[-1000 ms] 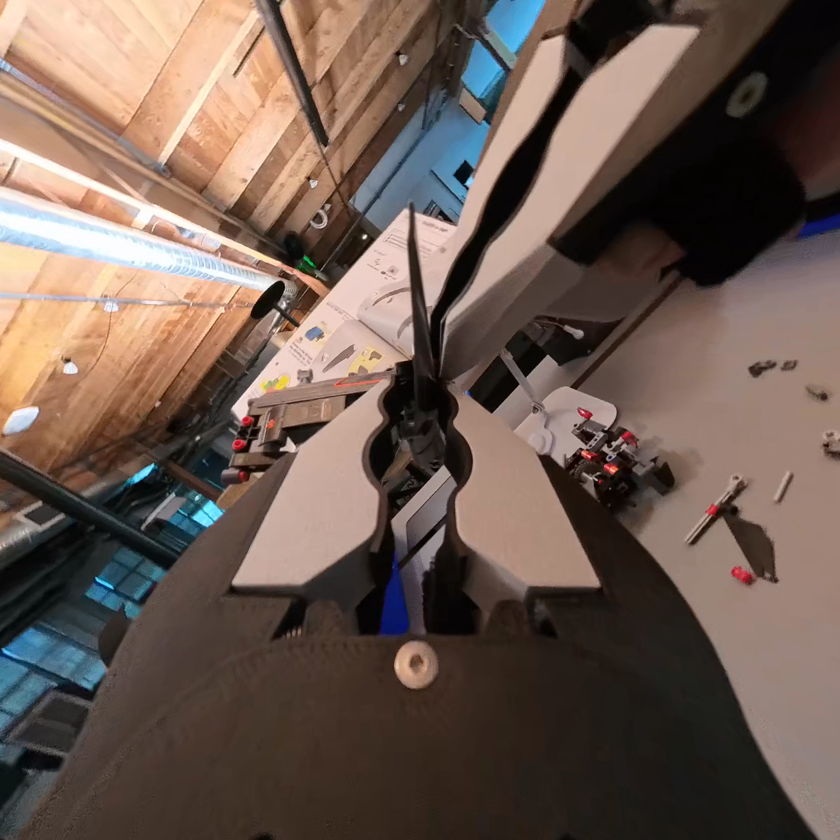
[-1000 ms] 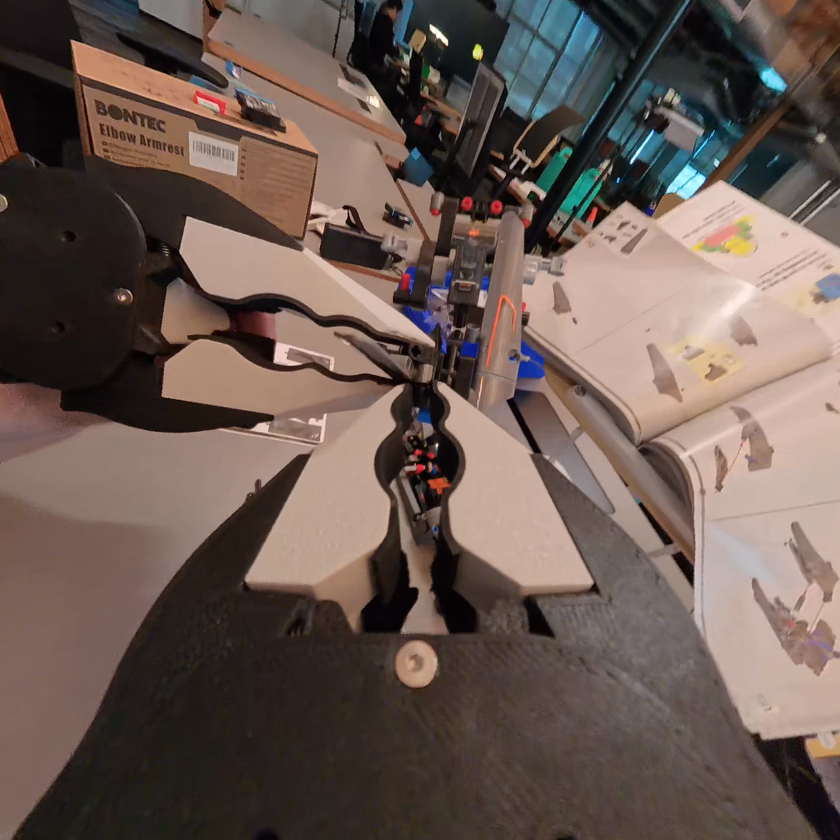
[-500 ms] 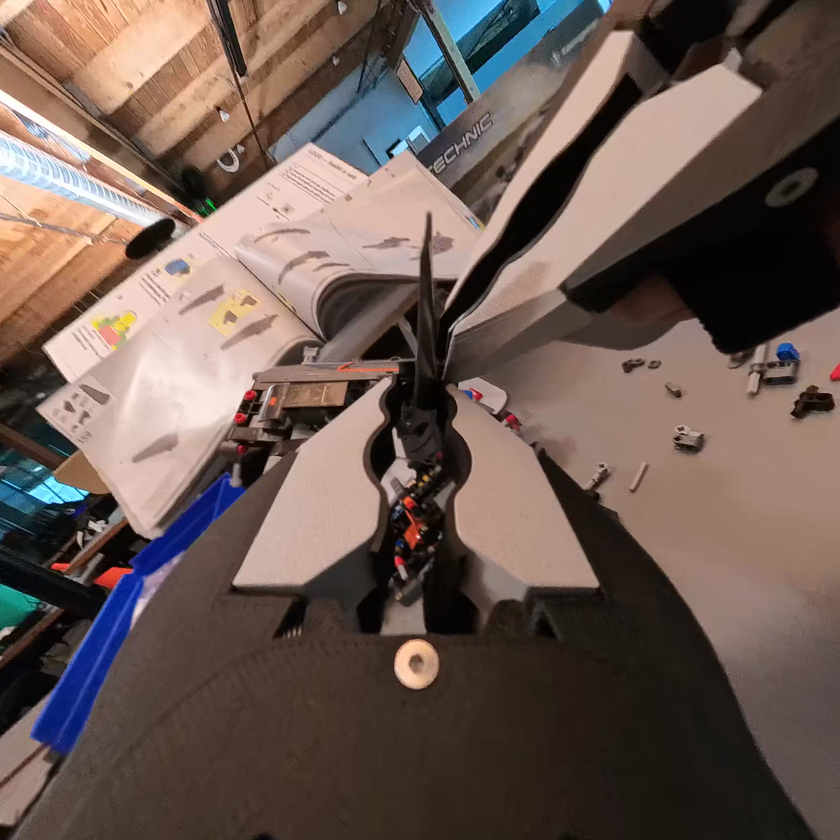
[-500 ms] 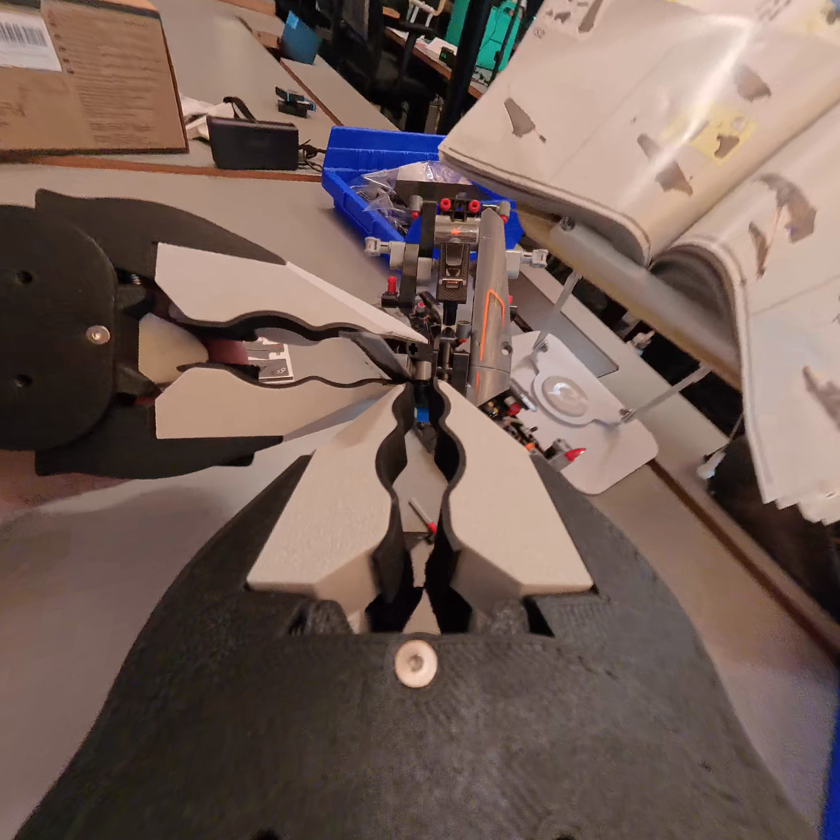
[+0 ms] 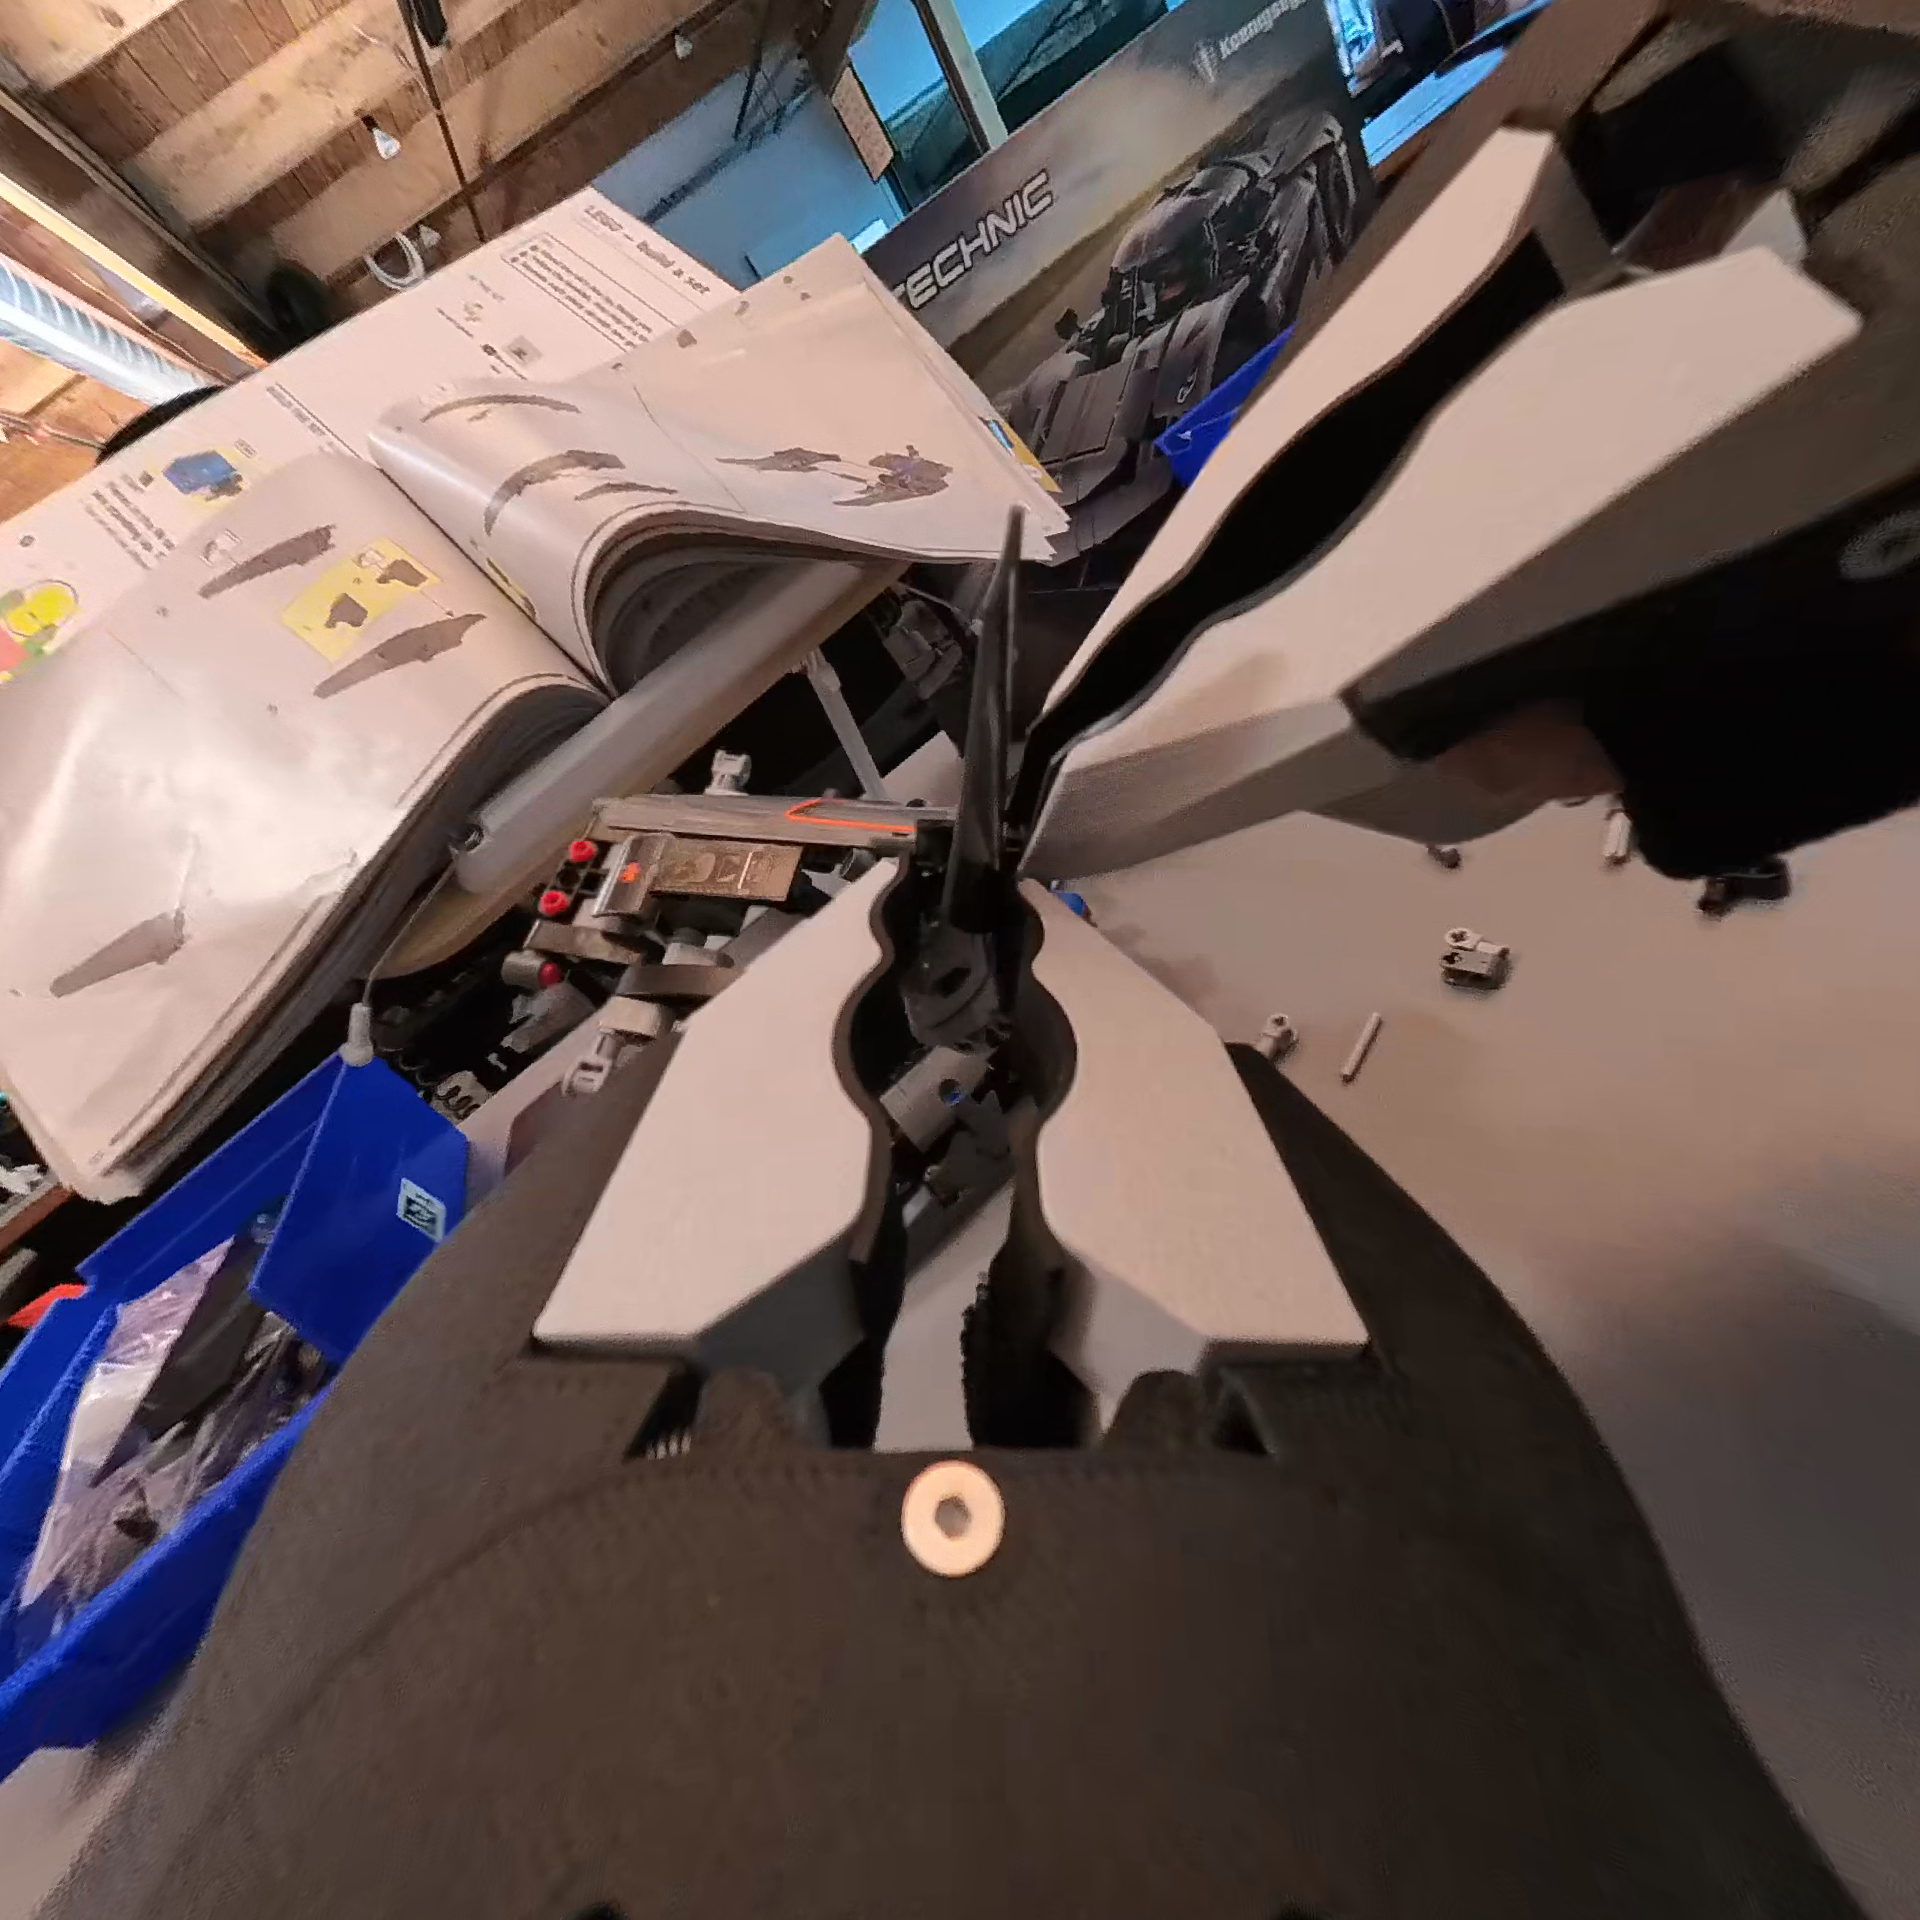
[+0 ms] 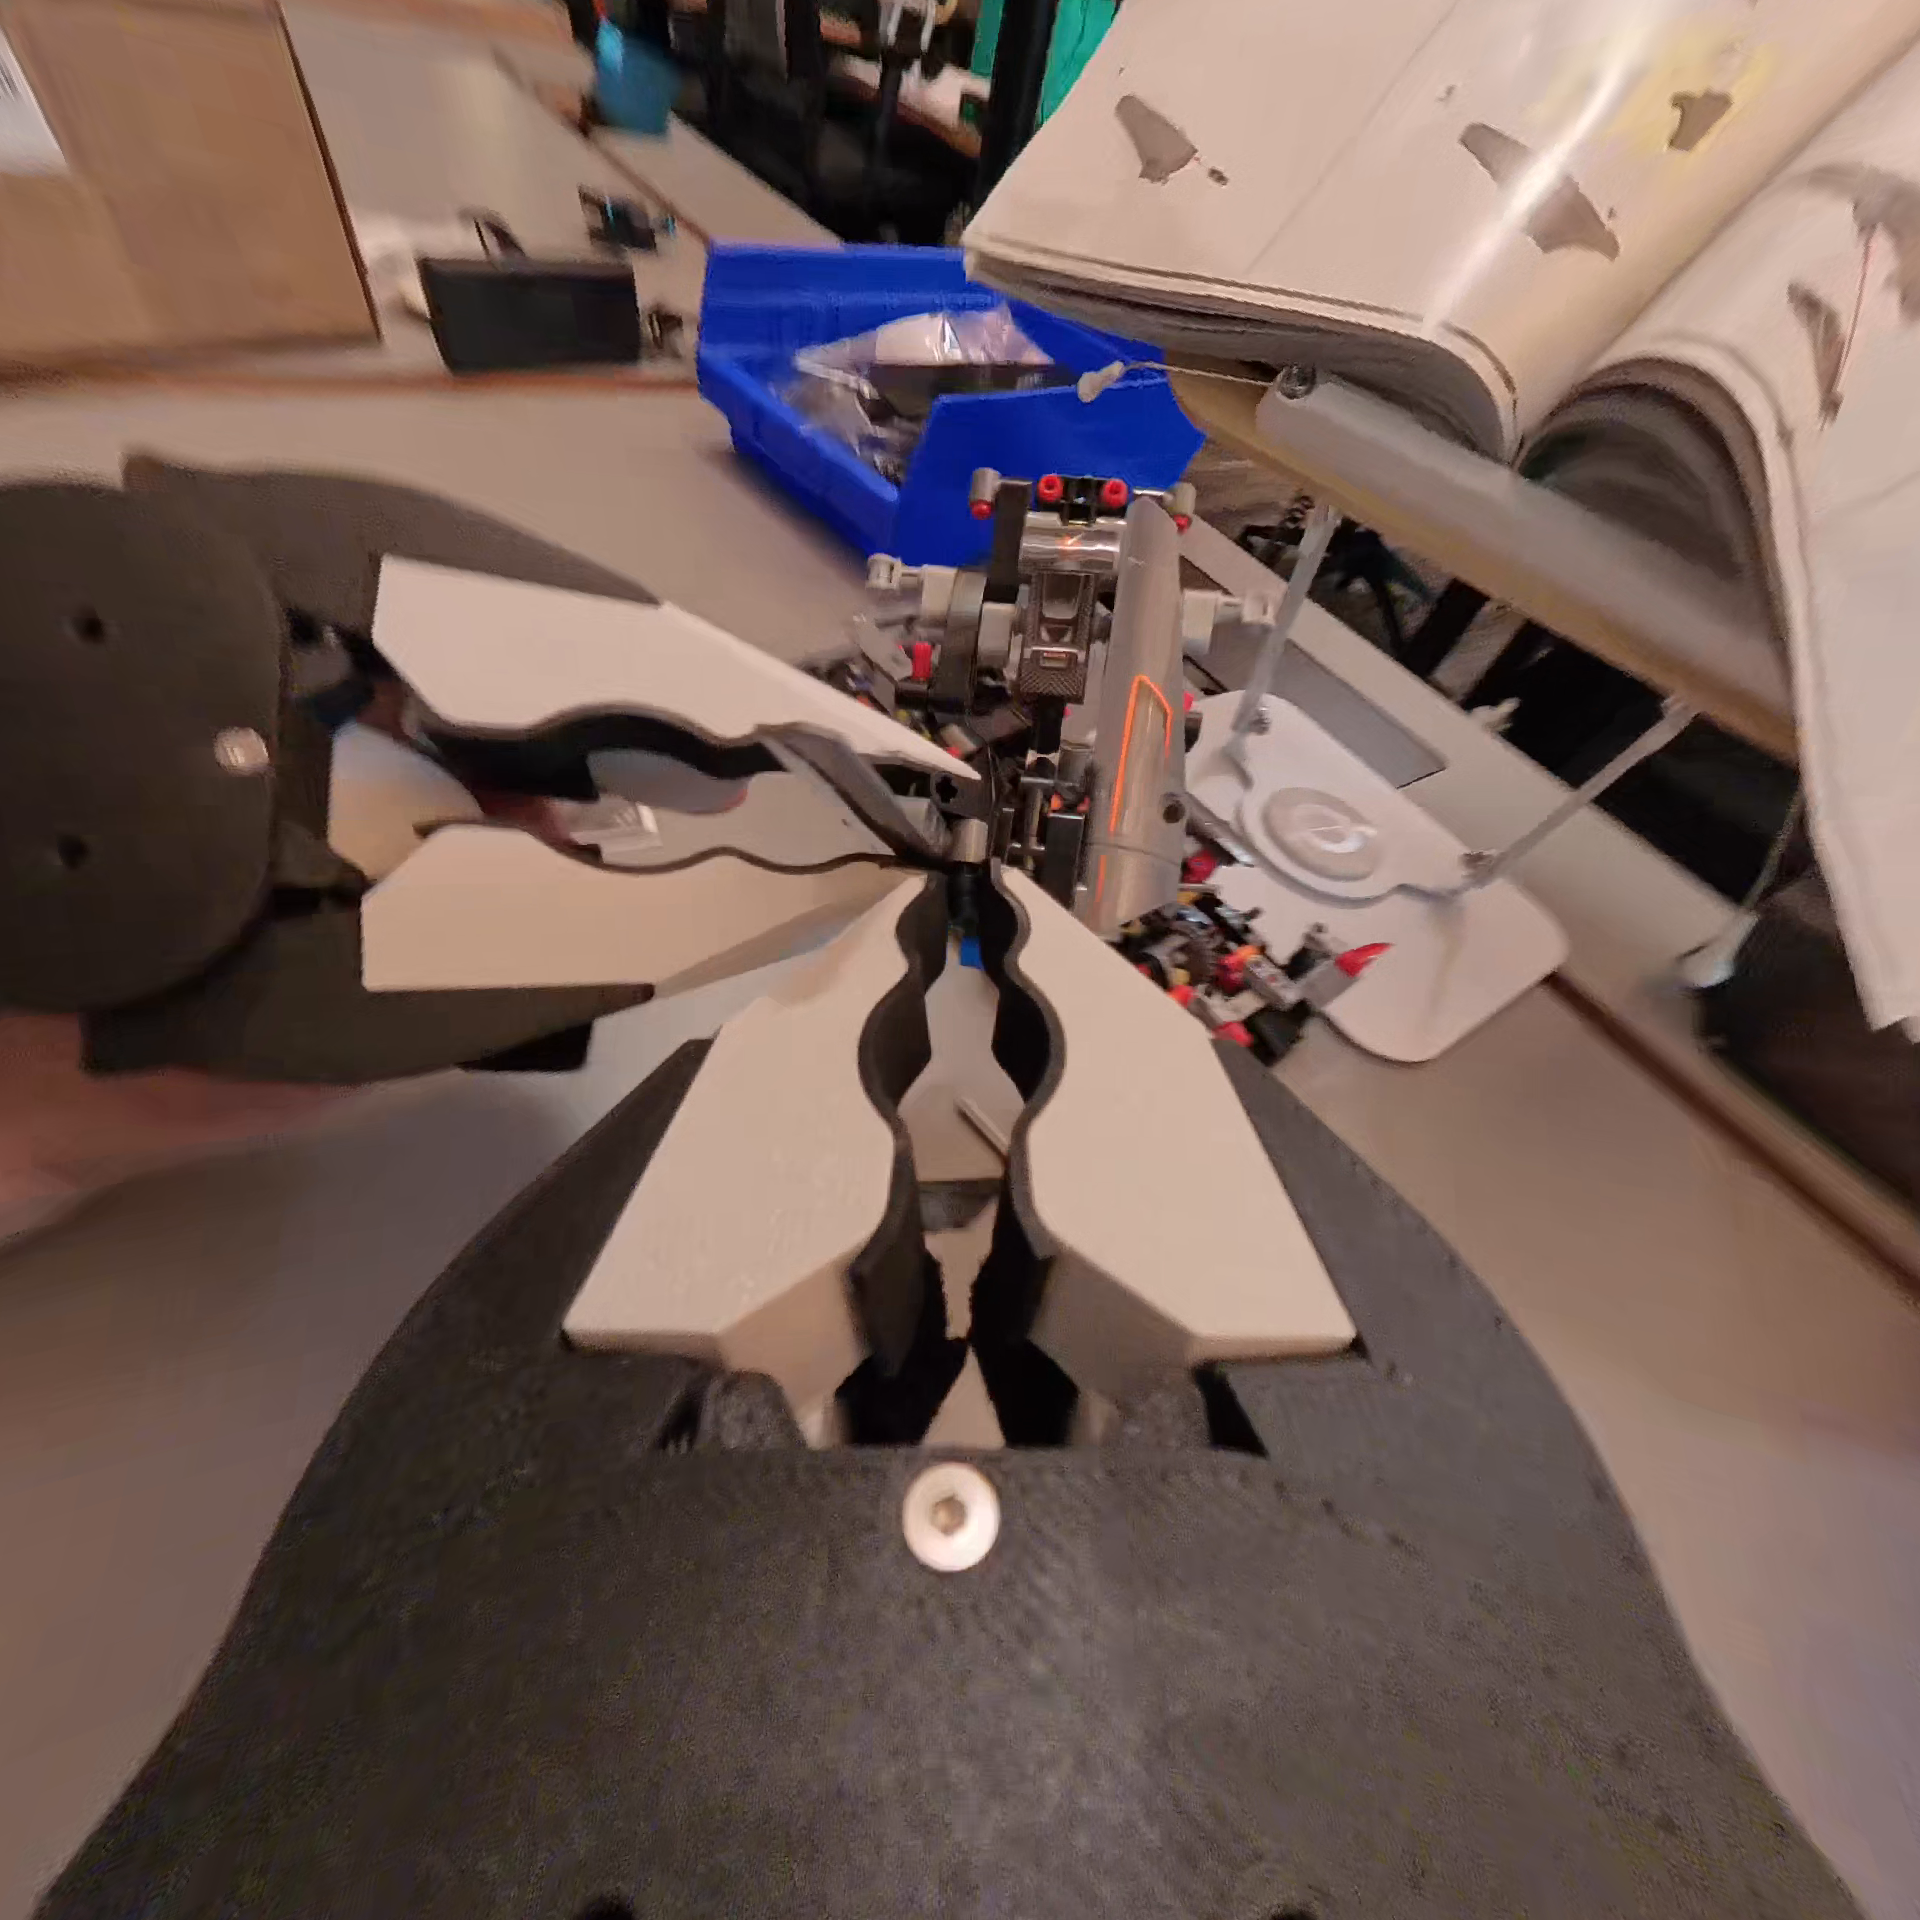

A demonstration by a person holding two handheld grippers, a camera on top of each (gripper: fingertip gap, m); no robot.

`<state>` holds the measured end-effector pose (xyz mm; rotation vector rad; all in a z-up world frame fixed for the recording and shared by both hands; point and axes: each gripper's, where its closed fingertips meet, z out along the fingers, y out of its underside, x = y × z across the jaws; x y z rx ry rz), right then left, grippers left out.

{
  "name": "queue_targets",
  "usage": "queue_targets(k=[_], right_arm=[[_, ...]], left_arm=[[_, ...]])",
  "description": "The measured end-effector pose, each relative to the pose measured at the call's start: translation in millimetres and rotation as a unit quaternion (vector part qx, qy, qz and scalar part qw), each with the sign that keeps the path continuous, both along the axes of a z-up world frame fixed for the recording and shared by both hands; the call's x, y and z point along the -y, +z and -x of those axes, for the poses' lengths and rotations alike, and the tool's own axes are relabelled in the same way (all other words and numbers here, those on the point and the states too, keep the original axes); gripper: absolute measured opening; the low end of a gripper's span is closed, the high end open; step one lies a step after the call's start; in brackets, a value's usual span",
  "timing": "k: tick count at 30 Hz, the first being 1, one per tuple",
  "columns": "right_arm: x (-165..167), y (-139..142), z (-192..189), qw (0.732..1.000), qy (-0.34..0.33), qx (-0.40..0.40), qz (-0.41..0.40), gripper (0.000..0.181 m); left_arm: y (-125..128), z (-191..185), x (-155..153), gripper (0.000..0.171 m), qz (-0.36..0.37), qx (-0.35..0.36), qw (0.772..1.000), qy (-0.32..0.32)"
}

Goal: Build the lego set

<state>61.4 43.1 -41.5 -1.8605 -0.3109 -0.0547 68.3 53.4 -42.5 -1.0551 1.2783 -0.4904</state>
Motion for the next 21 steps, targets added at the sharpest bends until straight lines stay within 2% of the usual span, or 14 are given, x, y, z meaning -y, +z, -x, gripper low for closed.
queue_targets(k=[1, 3, 5, 8, 12, 14, 17, 21], right_arm=[[0, 1, 0, 0.999, 0.002, -0.051, -0.006, 0.004], [-1, 0, -1, 0.996, -0.010, -0.091, -0.016, 0.004], [-1, 6, 1, 0.985, -0.005, -0.166, -0.036, 0.004], [-5, 6, 3, 0.996, -0.027, -0.069, -0.040, 0.004], [-5, 13, 7, 0.998, -0.029, 0.025, -0.041, 0.003], [-4, 16, 7, 0.998, -0.015, 0.042, -0.041, 0.004], [-5, 16, 8, 0.993, -0.012, 0.111, -0.040, 0.005], [-2, 17, 8, 0.988, 0.000, 0.148, -0.033, 0.005]], left_arm=[[2, 0, 0, 0.013, -0.005, 0.002, 1.000, 0.002], [0, -1, 0, 0.012, 0.004, 0.003, 1.000, 0.000], [4, 0, -1, 0.013, 0.011, 0.015, 1.000, 0.001], [4, 2, -4, 0.011, 0.033, 0.021, 0.999, -0.001], [11, 6, -4, 0.012, 0.060, 0.046, 0.997, -0.020], [13, 7, -3, 0.012, 0.041, 0.044, 0.998, -0.023], [14, 7, -3, 0.013, 0.052, 0.049, 0.997, -0.039], [16, 9, -3, 0.014, 0.057, 0.054, 0.996, -0.049]])
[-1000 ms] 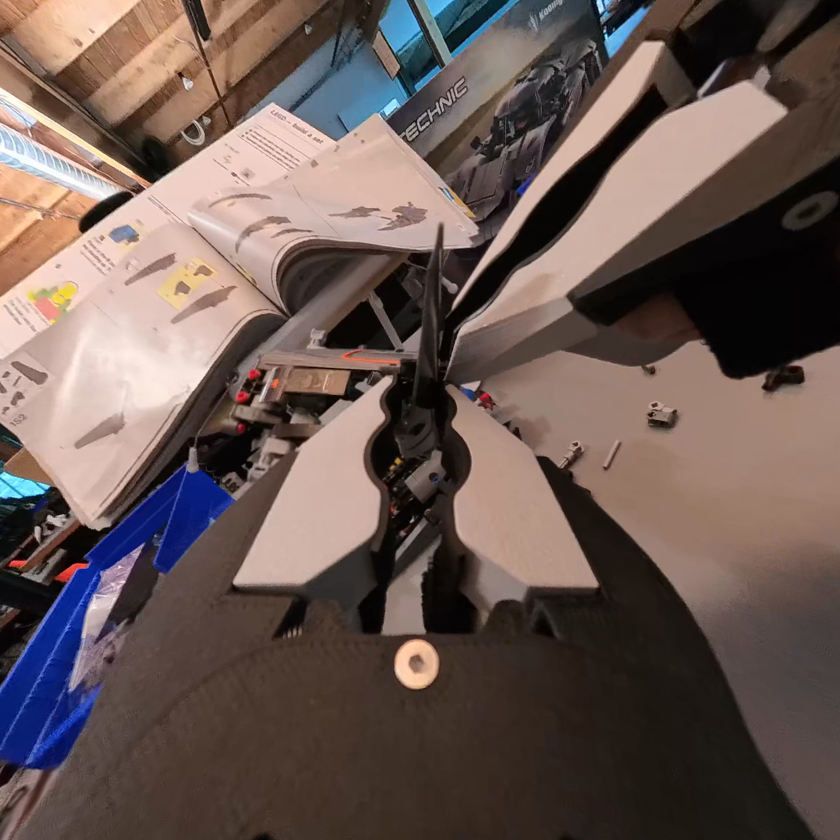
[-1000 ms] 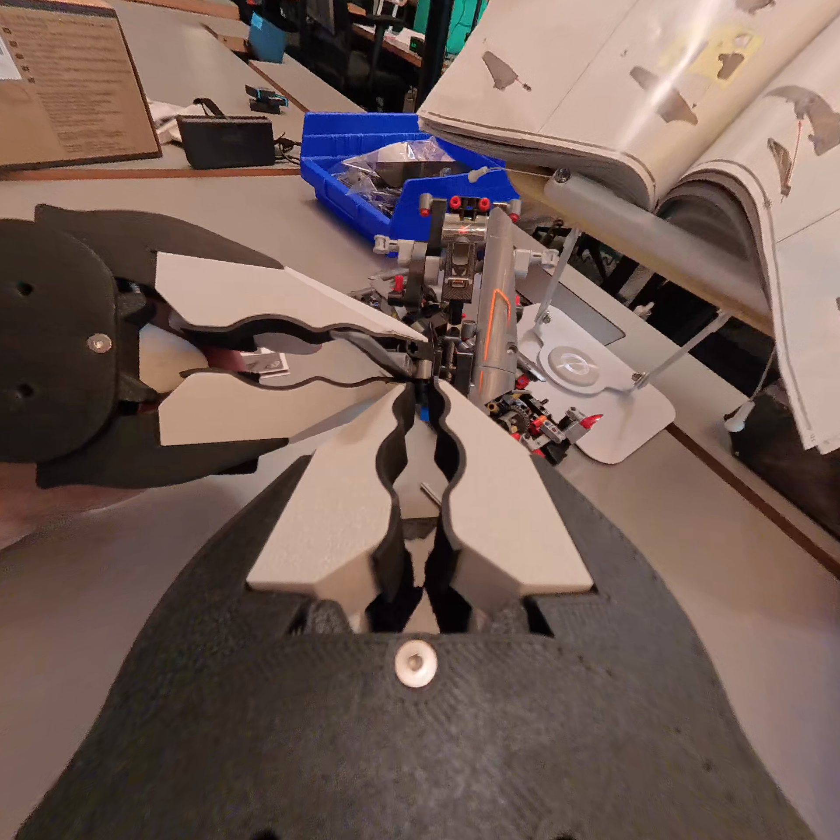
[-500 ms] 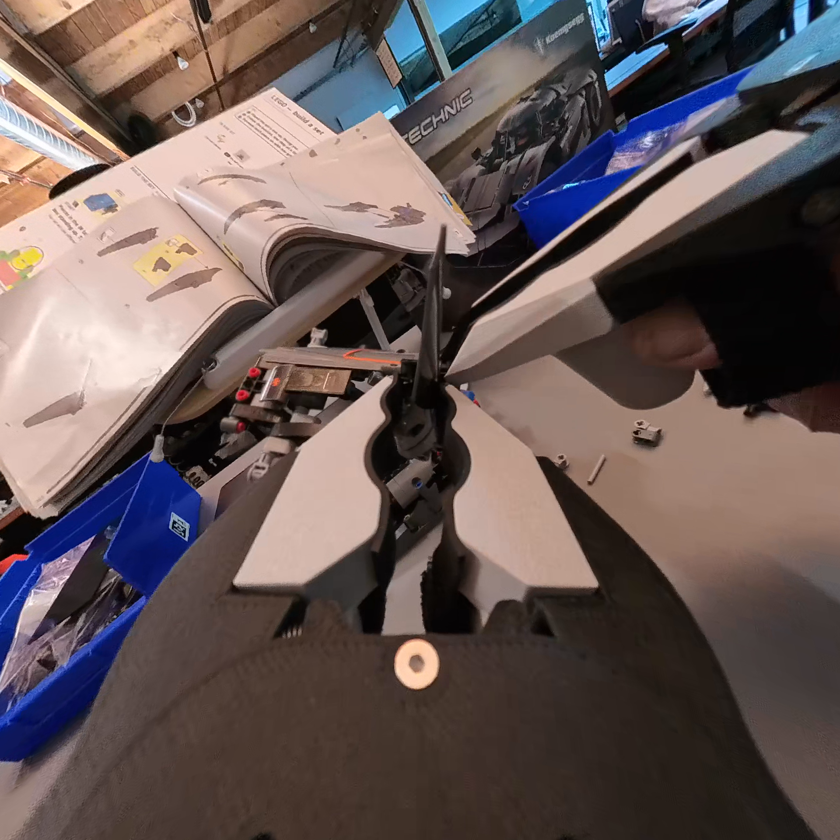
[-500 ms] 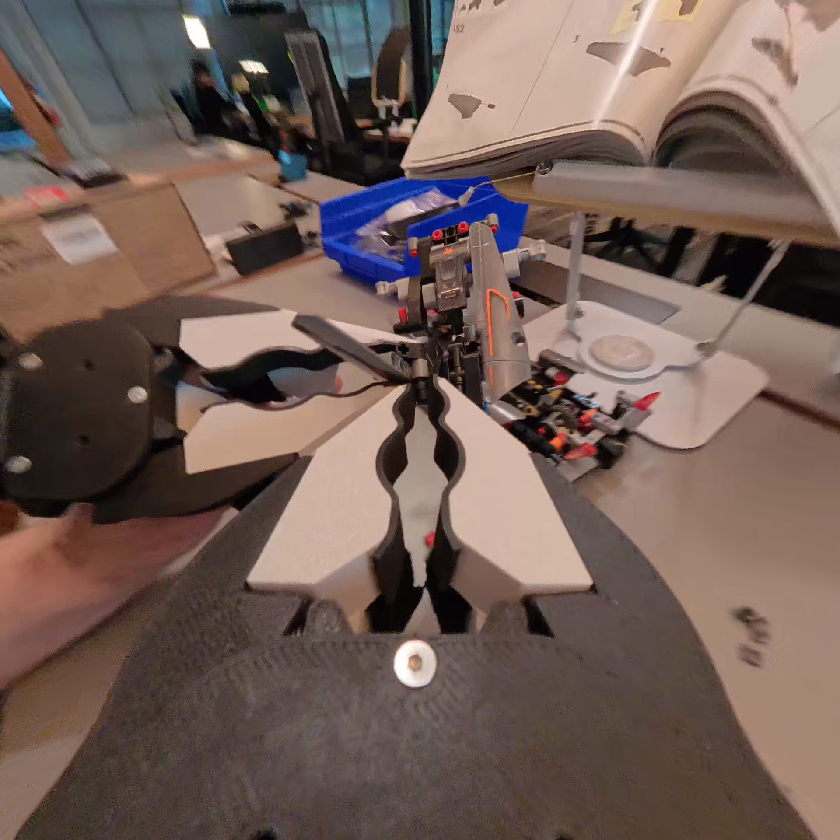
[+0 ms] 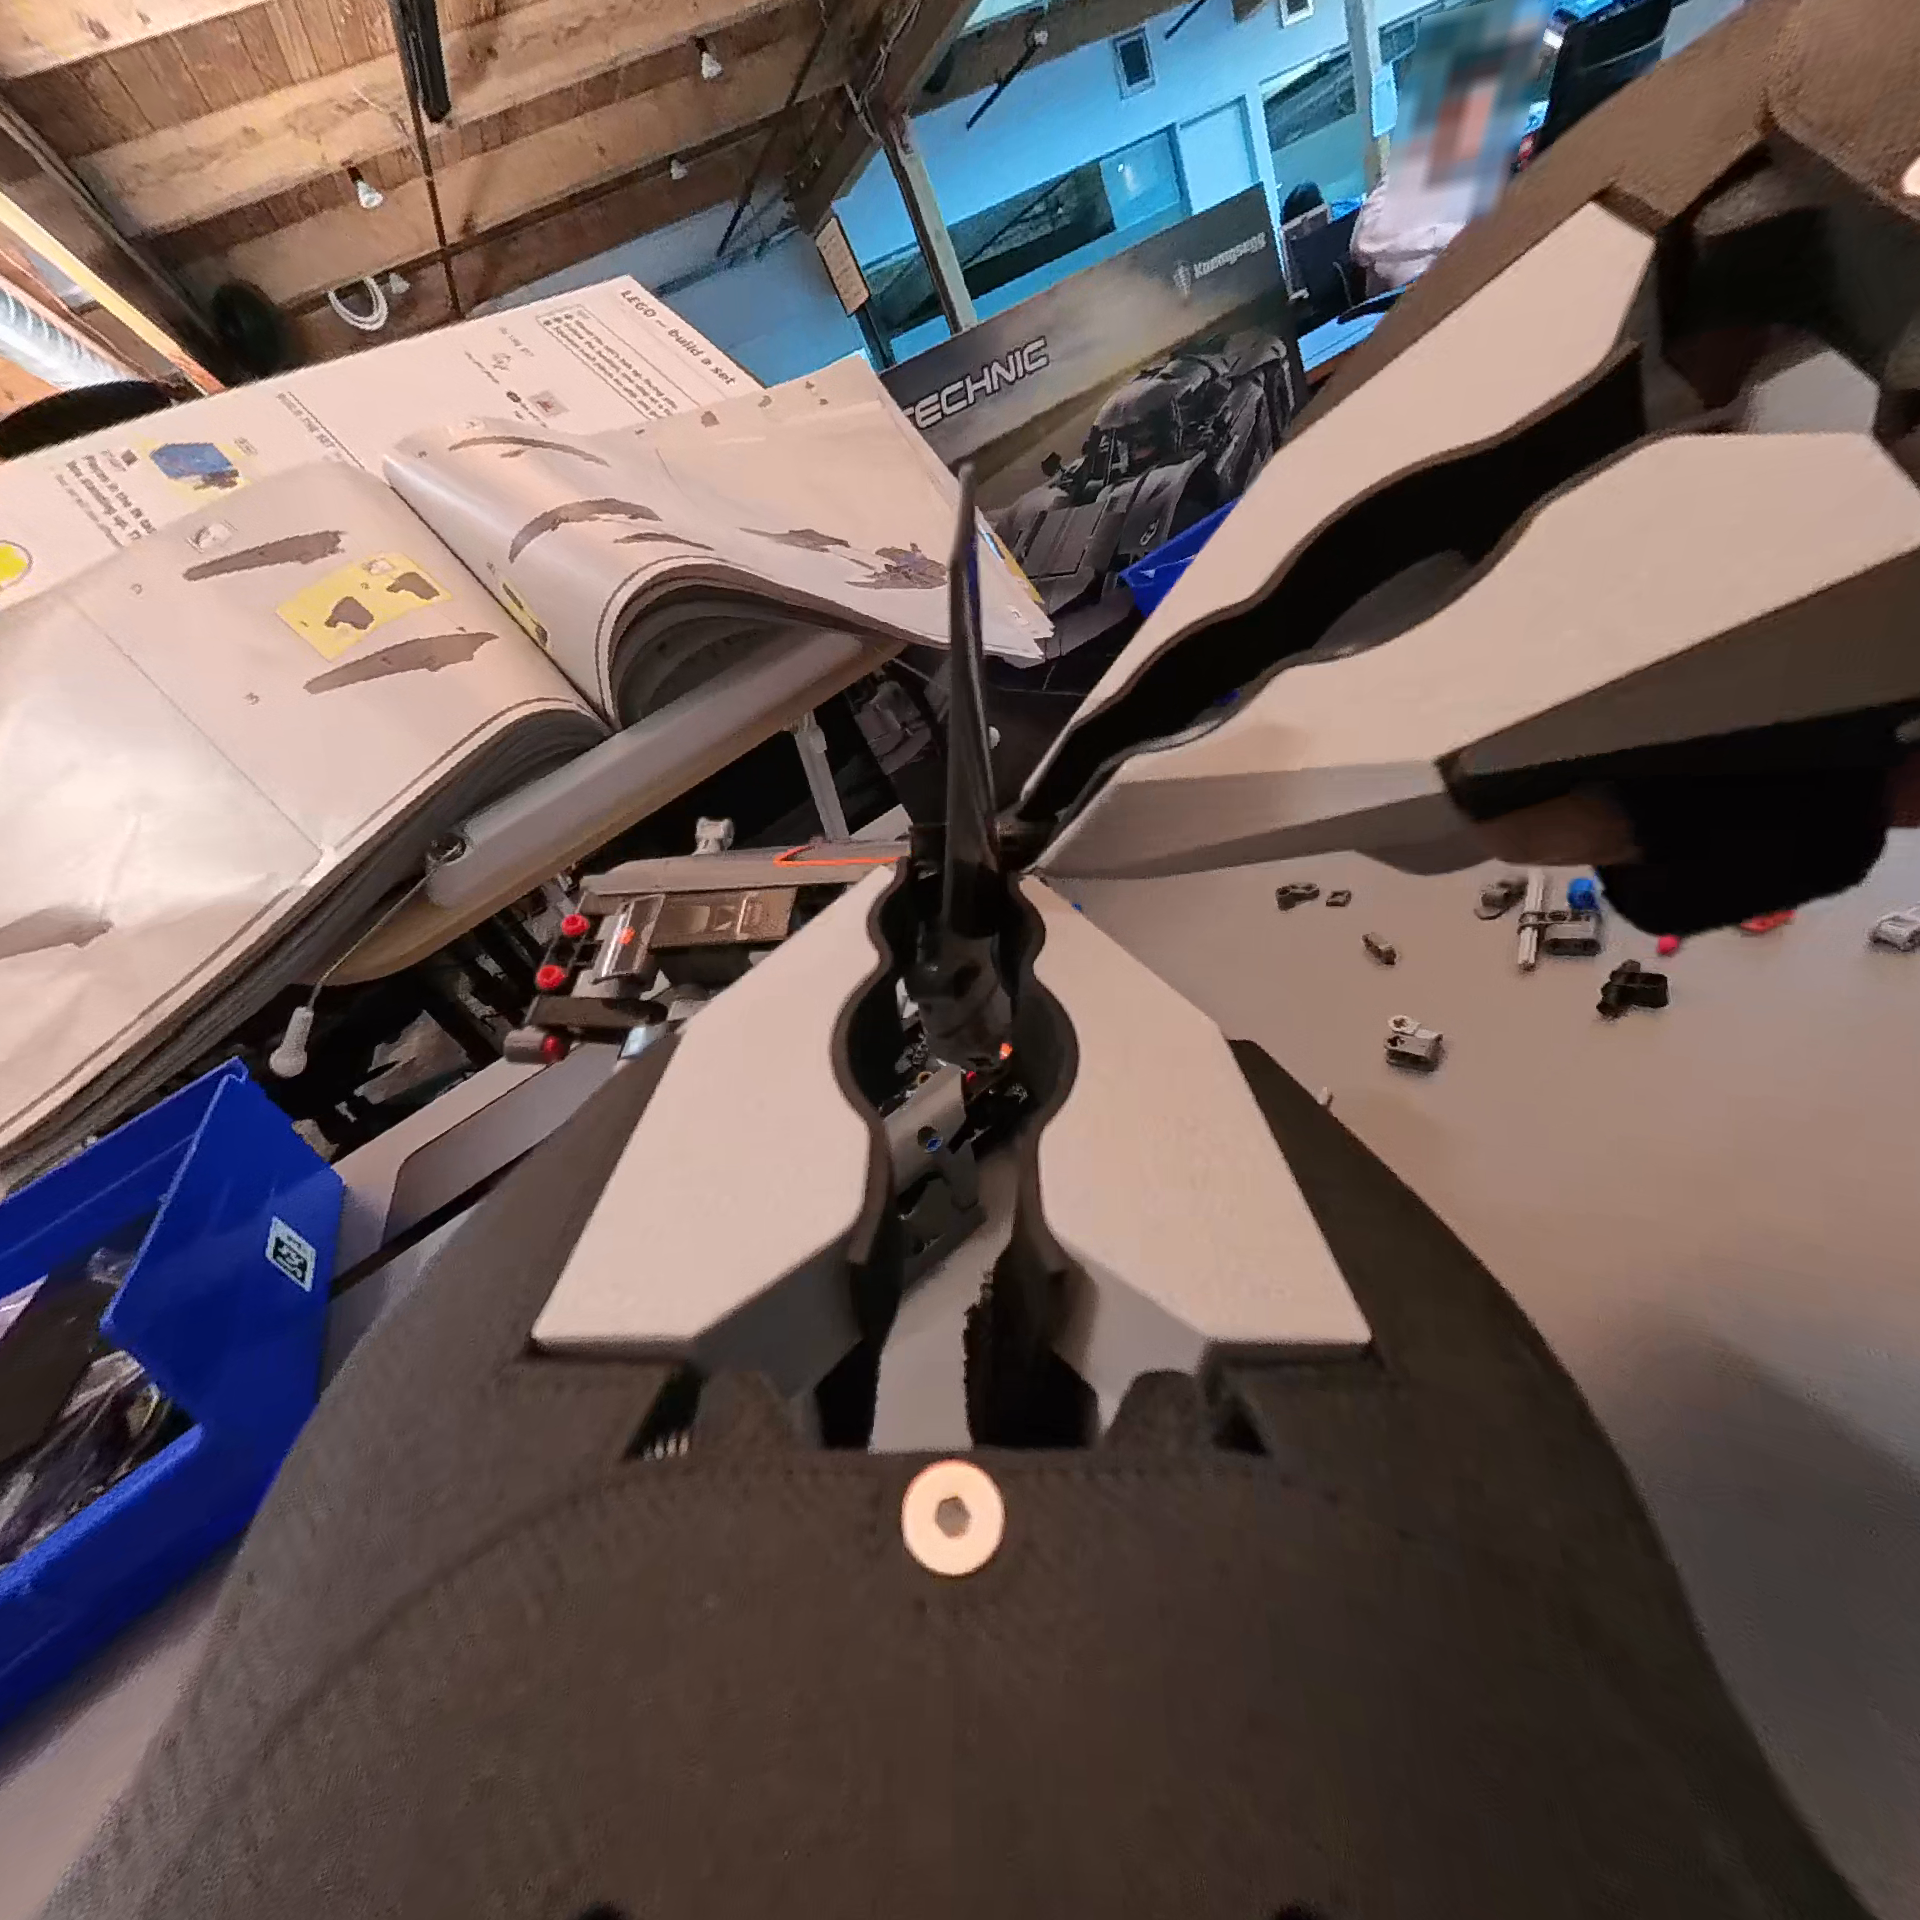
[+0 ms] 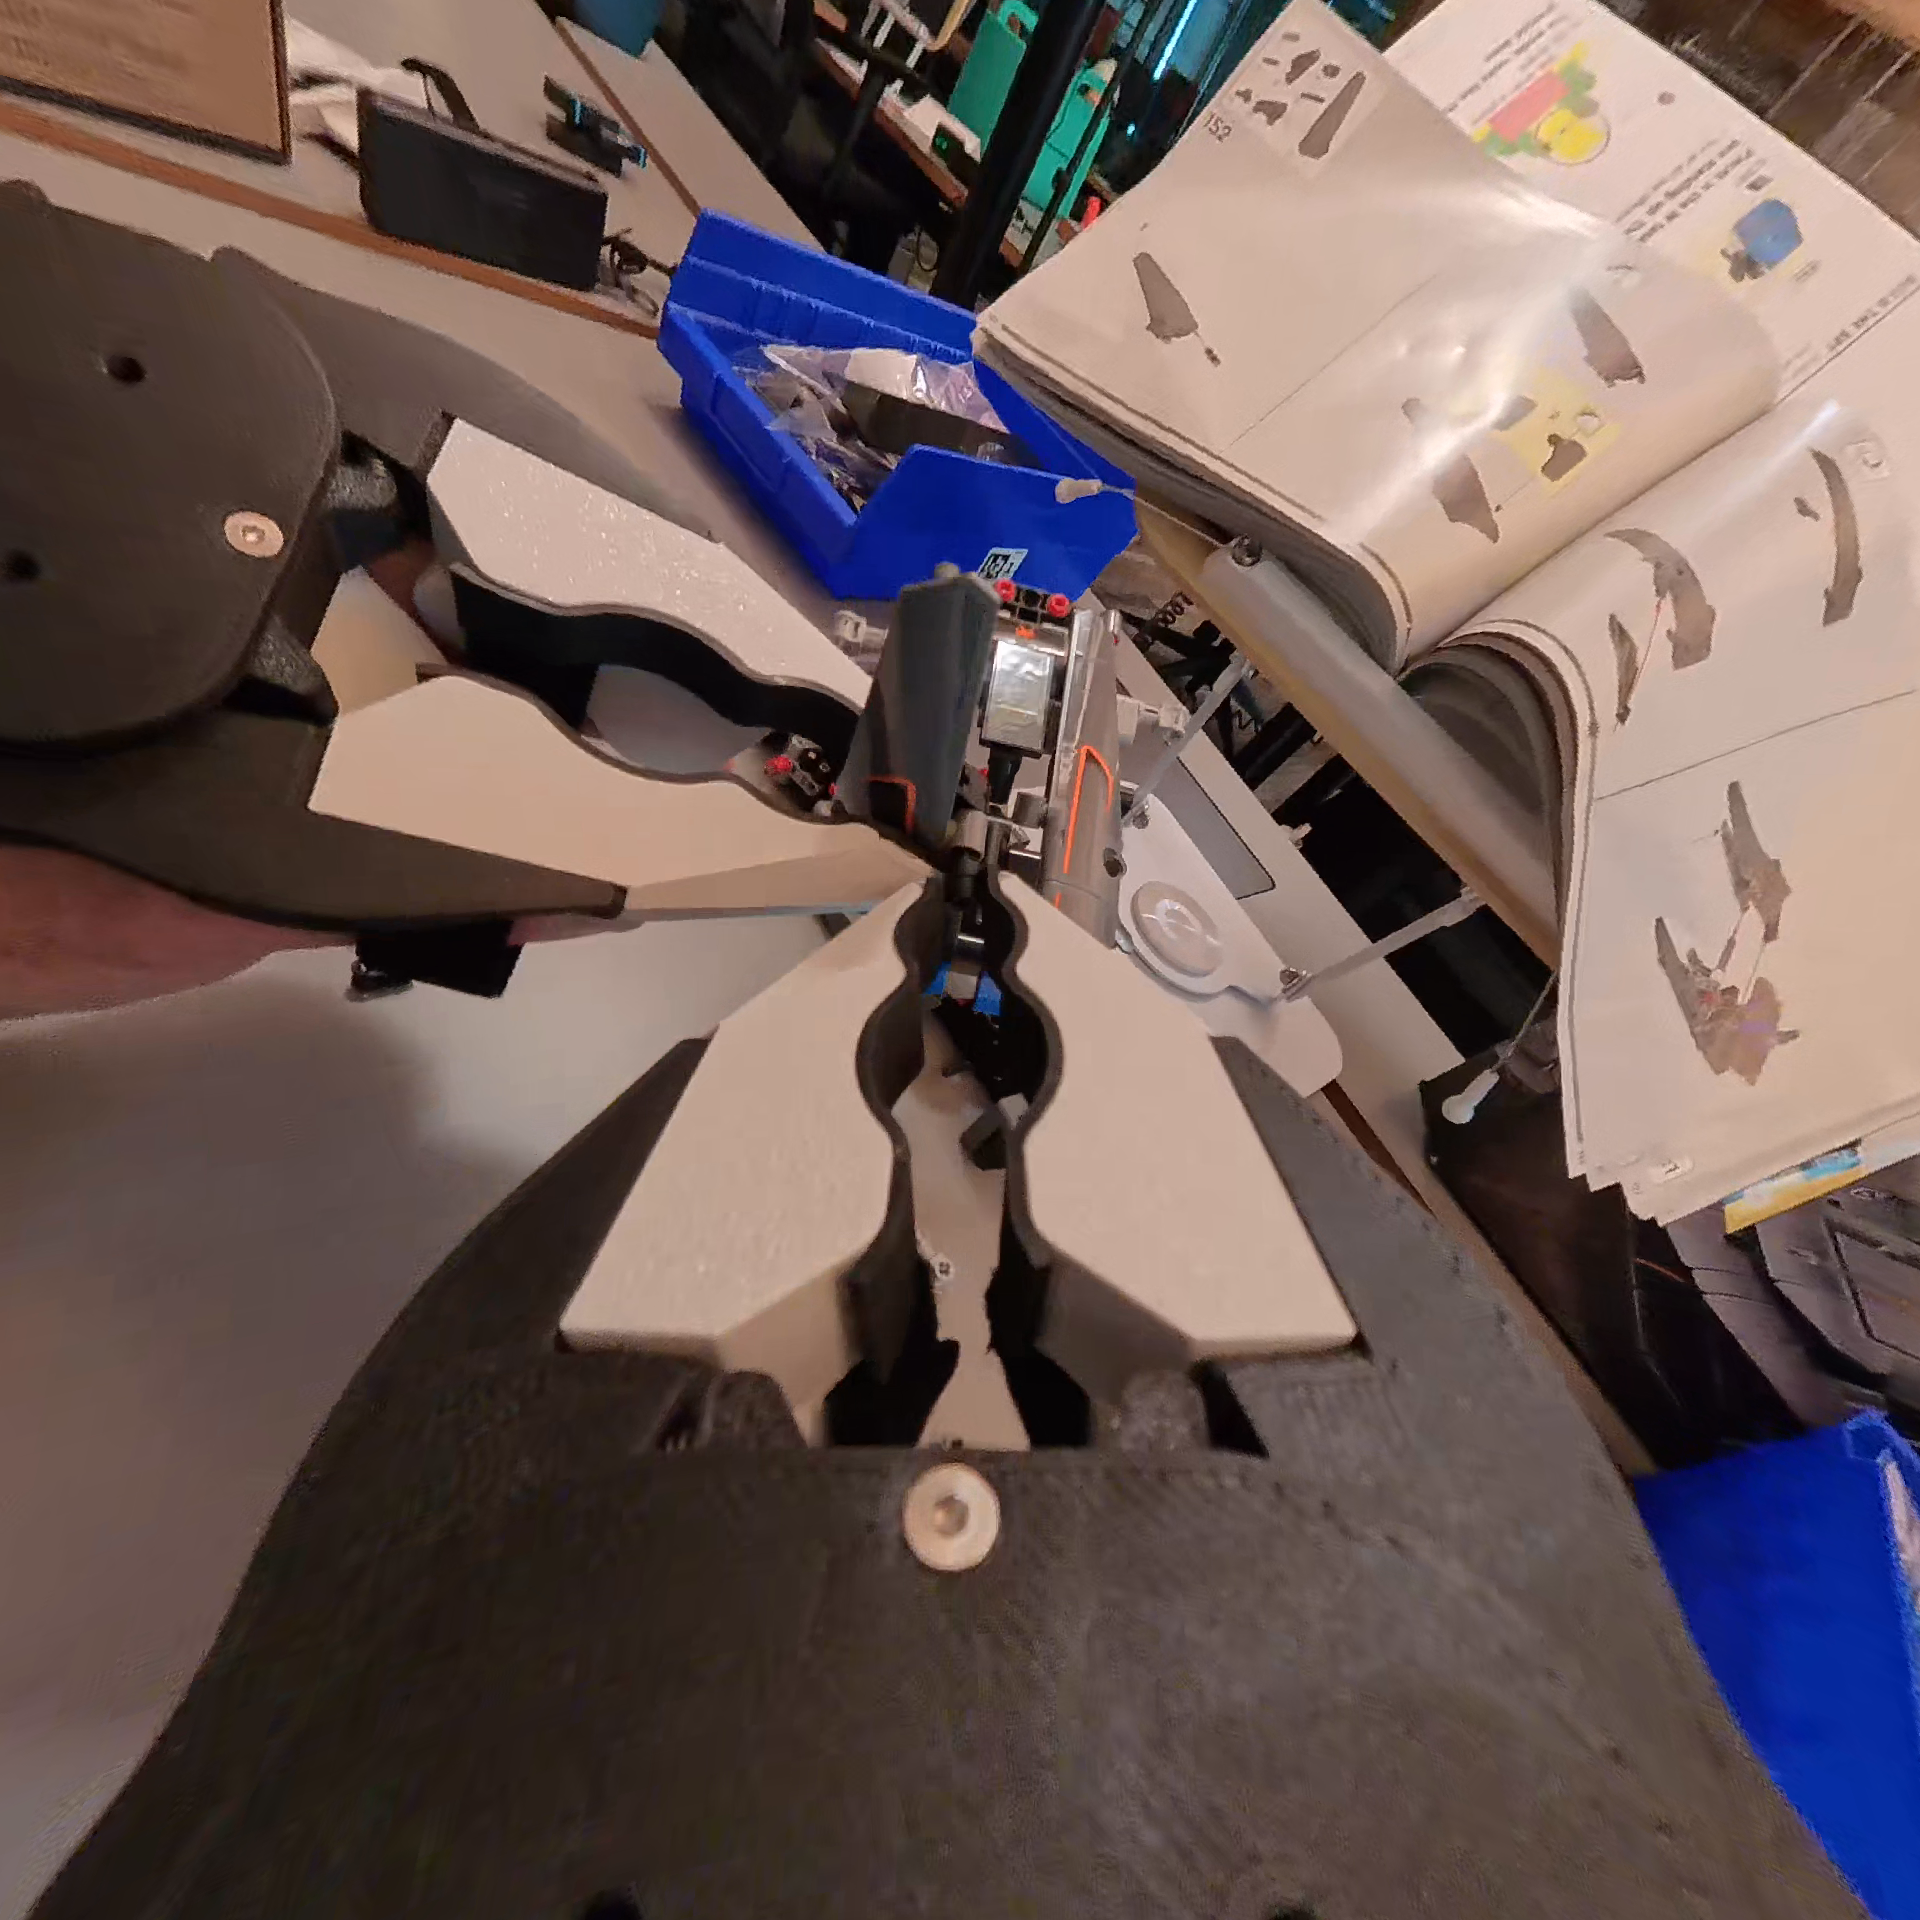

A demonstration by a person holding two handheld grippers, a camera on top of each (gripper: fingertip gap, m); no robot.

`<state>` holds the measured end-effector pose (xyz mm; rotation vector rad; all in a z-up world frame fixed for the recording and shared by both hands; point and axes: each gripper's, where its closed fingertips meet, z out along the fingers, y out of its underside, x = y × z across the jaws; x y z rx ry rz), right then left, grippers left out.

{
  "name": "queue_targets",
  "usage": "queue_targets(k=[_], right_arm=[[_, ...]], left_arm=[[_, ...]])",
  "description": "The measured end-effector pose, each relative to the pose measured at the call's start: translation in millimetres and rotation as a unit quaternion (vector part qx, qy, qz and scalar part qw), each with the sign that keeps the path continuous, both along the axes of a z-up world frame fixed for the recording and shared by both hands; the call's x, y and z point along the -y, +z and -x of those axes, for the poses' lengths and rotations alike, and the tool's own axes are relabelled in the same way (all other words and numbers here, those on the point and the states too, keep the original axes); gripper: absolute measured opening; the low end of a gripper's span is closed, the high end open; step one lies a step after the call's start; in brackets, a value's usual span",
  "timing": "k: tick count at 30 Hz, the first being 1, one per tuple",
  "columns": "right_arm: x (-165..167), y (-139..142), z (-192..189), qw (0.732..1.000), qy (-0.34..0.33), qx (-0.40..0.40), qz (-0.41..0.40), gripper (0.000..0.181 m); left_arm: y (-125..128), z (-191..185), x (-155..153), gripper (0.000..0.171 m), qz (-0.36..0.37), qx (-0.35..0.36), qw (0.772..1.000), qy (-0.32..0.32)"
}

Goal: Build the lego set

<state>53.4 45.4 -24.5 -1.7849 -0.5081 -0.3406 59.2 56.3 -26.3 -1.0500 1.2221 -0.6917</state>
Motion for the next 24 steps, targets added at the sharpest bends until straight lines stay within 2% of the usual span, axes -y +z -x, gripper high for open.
queue_targets(k=[7, 15, 18, 22, 24], right_arm=[[0.5, -3.9, -2.9, 1.000, 0.002, -0.003, 0.029, 0.004], [2.1, -1.7, -4.9, 0.996, -0.050, -0.072, -0.012, 0.003], [4.9, -2.5, -5.1, 0.997, -0.047, -0.054, -0.025, 0.003], [7.0, 0.4, -6.4, 0.999, -0.030, 0.016, -0.023, 0.004], [6.8, 3.3, -7.5, 0.999, -0.039, -0.007, -0.030, 0.004]], left_arm=[[-2.9, -1.8, 2.1, 0.014, -0.007, -0.010, 1.000, -0.005], [0.3, -5.0, 0.6, 0.011, 0.019, -0.001, 1.000, 0.018], [0.3, -5.9, 2.2, 0.011, 0.028, 0.003, 1.000, 0.009], [0.4, -8.1, 4.9, 0.010, 0.082, 0.020, 0.996, -0.020], [3.3, -9.9, 4.7, 0.010, 0.081, 0.024, 0.996, -0.018]])
